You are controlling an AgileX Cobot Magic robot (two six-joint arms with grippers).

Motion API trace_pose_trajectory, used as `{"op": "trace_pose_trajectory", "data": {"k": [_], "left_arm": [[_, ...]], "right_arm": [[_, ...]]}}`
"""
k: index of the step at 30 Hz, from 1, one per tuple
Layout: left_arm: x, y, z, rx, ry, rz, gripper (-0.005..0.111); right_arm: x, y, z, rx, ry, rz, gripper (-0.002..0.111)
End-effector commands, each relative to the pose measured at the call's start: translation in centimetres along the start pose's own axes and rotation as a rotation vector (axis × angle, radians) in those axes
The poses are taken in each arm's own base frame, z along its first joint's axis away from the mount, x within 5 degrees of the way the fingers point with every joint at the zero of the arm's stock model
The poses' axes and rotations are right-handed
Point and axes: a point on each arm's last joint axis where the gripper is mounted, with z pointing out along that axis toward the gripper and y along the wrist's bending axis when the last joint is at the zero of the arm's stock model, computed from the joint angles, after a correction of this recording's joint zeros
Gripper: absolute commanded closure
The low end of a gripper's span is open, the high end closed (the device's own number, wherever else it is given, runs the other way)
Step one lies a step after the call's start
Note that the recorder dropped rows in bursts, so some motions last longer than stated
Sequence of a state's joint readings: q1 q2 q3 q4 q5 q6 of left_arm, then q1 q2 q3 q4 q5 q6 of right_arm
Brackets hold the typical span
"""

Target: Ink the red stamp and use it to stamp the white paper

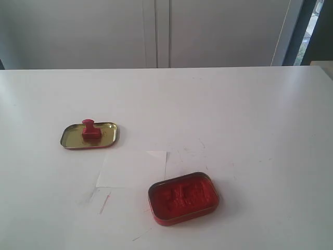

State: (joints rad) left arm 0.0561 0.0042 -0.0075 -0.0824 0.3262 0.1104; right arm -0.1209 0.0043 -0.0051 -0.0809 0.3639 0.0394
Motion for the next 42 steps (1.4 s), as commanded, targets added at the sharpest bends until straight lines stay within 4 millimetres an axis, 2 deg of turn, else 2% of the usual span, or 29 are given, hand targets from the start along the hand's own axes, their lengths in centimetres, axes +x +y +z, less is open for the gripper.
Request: {"op": "trace_pose_trajectory", "data": {"k": [1, 14, 22, 42], "left_arm": [[0.3, 0.0, 0.1, 0.003, 0.014, -0.004, 0.107], [0.1, 0.0, 0.1, -0.004, -0.011, -0.004, 0.107], [-1.2, 0.3, 0.0, -0.04, -0.148, -0.004, 0.107], [-1.3, 0.3, 0.0, -0.034, -0.163, -0.037, 0.107]], "right_arm": [[0.0, 0.0, 0.0, -0.003, -0.014, 0.004, 0.108], [0.0, 0.0, 0.0, -0.003, -0.014, 0.004, 0.108], [0.0, 0.0, 0.0, -0.003, -0.014, 0.025, 0.108], [0.0, 0.0, 0.0, -0.003, -0.014, 0.025, 0.108]]}}
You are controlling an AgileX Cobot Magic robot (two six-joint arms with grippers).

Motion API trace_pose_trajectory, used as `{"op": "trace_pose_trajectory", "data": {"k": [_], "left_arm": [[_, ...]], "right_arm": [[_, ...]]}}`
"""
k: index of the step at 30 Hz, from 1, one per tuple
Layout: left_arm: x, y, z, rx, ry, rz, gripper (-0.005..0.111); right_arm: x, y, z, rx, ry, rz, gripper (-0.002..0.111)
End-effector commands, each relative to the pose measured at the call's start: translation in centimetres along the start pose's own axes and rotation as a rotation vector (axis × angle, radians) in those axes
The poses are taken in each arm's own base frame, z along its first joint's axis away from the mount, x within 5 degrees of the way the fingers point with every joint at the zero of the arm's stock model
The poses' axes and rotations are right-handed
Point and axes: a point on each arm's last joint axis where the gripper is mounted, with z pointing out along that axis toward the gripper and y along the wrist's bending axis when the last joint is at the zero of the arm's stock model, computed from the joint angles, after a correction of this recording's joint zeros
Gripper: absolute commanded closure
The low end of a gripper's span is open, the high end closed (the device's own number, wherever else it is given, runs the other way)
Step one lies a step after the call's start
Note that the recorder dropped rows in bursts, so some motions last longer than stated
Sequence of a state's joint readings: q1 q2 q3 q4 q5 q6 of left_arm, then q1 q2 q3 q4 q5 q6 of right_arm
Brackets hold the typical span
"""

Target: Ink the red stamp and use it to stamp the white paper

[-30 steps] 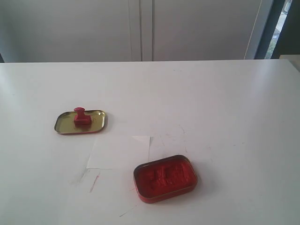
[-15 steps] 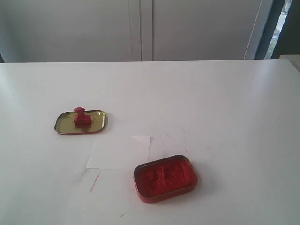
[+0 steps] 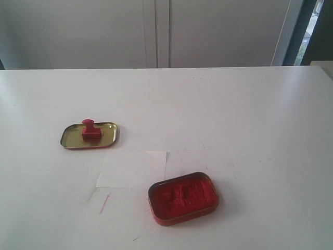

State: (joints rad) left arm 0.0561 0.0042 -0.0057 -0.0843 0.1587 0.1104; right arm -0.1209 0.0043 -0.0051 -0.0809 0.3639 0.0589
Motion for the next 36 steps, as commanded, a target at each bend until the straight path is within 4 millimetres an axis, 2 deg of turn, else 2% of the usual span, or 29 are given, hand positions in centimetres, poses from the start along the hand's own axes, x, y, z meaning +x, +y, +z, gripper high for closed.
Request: {"op": "trace_pose_trajectory", "data": {"k": [1, 12, 19, 25, 36], "left_arm": [[0.1, -0.1, 0.0, 0.008, -0.002, -0.068, 0.107], [0.1, -0.2, 0.0, 0.019, -0.006, -0.177, 0.107], [0.0, -0.2, 0.0, 0.017, -0.014, -0.177, 0.107], [-1.0, 0.2, 0.0, -0.009, -0.123, -0.178, 0.107], [-1.0, 0.1, 0.0, 0.004, -0.128, -0.264, 0.107]], "right_arm": [[0.0, 0.0, 0.0, -0.004, -0.014, 0.006, 0.108], [0.0, 0.0, 0.0, -0.004, -0.014, 0.006, 0.108], [0.0, 0.0, 0.0, -0.004, -0.014, 0.006, 0.108], [0.0, 0.0, 0.0, -0.004, -0.014, 0.006, 0.108], [0.0, 0.0, 0.0, -0.004, -0.014, 0.006, 0.108]]}}
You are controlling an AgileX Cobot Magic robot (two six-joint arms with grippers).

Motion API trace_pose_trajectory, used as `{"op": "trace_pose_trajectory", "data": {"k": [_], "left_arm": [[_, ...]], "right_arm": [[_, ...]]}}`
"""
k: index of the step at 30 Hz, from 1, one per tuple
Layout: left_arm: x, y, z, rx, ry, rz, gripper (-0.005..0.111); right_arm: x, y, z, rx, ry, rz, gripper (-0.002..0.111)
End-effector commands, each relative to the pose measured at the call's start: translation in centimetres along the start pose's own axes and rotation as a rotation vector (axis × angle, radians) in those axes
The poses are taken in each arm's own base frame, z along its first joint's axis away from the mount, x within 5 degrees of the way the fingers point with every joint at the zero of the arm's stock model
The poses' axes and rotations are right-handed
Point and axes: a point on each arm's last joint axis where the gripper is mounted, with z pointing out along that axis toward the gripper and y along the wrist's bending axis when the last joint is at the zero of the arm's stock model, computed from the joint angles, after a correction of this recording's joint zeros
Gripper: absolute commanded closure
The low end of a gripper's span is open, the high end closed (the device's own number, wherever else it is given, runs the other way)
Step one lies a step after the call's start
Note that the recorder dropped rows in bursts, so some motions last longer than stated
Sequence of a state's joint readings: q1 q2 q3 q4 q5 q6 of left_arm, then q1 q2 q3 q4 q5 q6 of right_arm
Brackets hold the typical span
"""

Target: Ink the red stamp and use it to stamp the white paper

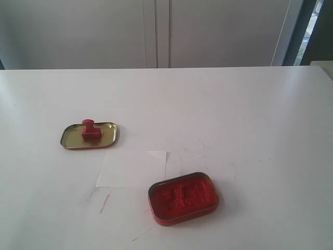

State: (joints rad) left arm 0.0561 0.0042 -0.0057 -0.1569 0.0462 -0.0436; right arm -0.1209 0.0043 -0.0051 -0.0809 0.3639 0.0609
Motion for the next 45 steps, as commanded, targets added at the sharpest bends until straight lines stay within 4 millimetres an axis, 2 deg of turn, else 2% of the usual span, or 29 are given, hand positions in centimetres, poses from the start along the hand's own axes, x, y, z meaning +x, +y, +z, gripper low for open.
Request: {"op": "trace_pose_trajectory", "data": {"k": [1, 7, 16, 22, 28, 32, 37, 45], "left_arm": [[0.0, 0.0, 0.0, 0.003, -0.014, -0.041, 0.107], [-0.4, -0.2, -0.2, 0.013, -0.001, -0.053, 0.107], [-4.4, -1.0, 0.0, 0.036, 0.179, -0.049, 0.107], [-7.5, -1.6, 0.9, 0.061, 0.285, 0.047, 0.107], [-11.0, -2.1, 3.9, 0.103, 0.483, 0.138, 0.107], [-12.6, -2.2, 7.5, 0.124, 0.636, 0.146, 0.107], [-12.9, -2.1, 10.5, 0.138, 0.732, 0.157, 0.107], [-12.2, -2.0, 13.6, 0.163, 0.858, 0.167, 0.107]], "right_arm": [[0.0, 0.0, 0.0, -0.004, -0.014, 0.004, 0.108], [0.0, 0.0, 0.0, -0.004, -0.014, 0.004, 0.108], [0.0, 0.0, 0.0, -0.004, -0.014, 0.004, 0.108], [0.0, 0.0, 0.0, -0.004, -0.014, 0.004, 0.108], [0.0, 0.0, 0.0, -0.004, -0.014, 0.004, 0.108], [0.0, 0.0, 0.0, -0.004, -0.014, 0.004, 0.108], [0.0, 0.0, 0.0, -0.004, -0.014, 0.004, 0.108], [0.0, 0.0, 0.0, -0.004, -0.014, 0.004, 0.108]]}}
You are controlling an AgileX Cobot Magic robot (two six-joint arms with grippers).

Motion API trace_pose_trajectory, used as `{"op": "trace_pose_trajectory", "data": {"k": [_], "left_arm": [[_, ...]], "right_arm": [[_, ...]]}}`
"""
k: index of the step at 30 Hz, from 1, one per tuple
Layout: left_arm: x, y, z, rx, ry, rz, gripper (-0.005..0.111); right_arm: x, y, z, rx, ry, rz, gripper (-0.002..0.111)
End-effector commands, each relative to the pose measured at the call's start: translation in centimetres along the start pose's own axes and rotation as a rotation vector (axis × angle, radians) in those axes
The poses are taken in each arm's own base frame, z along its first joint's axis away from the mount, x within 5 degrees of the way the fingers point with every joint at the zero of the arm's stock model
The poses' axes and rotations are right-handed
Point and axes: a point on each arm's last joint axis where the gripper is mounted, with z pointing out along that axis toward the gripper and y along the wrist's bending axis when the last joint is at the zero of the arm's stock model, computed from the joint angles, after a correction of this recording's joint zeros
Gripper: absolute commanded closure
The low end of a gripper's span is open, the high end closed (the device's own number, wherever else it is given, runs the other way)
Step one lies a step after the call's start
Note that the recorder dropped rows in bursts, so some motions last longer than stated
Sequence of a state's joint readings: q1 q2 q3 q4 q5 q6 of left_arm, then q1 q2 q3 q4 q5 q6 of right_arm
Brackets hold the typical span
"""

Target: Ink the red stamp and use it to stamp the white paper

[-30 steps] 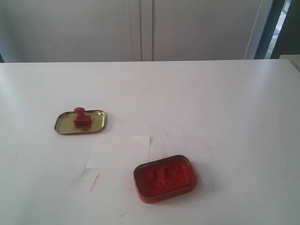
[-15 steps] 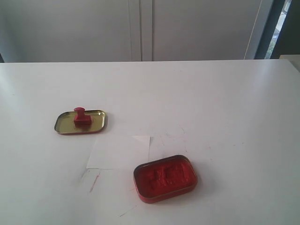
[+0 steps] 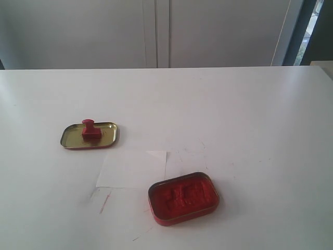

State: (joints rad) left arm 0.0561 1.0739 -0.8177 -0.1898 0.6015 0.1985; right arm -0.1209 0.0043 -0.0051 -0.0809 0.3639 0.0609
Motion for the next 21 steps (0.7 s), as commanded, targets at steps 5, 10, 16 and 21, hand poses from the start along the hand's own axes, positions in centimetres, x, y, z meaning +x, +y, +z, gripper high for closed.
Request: {"op": "trace_pose_trajectory", "data": {"k": [5, 10, 16, 21], "left_arm": [[-2.9, 0.6, 3.4, 0.087, 0.158, 0.022, 0.107], [-5.5, -0.5, 6.8, 0.131, 0.222, 0.114, 0.107], [-9.1, -2.2, 10.2, 0.19, 0.289, 0.223, 0.107], [-10.7, -3.0, 11.8, 0.217, 0.324, 0.303, 0.107]], "right_arm": [[0.0, 0.0, 0.0, -0.004, -0.014, 0.004, 0.108], [0.0, 0.0, 0.0, -0.004, -0.014, 0.004, 0.108], [0.0, 0.0, 0.0, -0.004, -0.014, 0.004, 0.108], [0.0, 0.0, 0.0, -0.004, -0.014, 0.004, 0.108]]}}
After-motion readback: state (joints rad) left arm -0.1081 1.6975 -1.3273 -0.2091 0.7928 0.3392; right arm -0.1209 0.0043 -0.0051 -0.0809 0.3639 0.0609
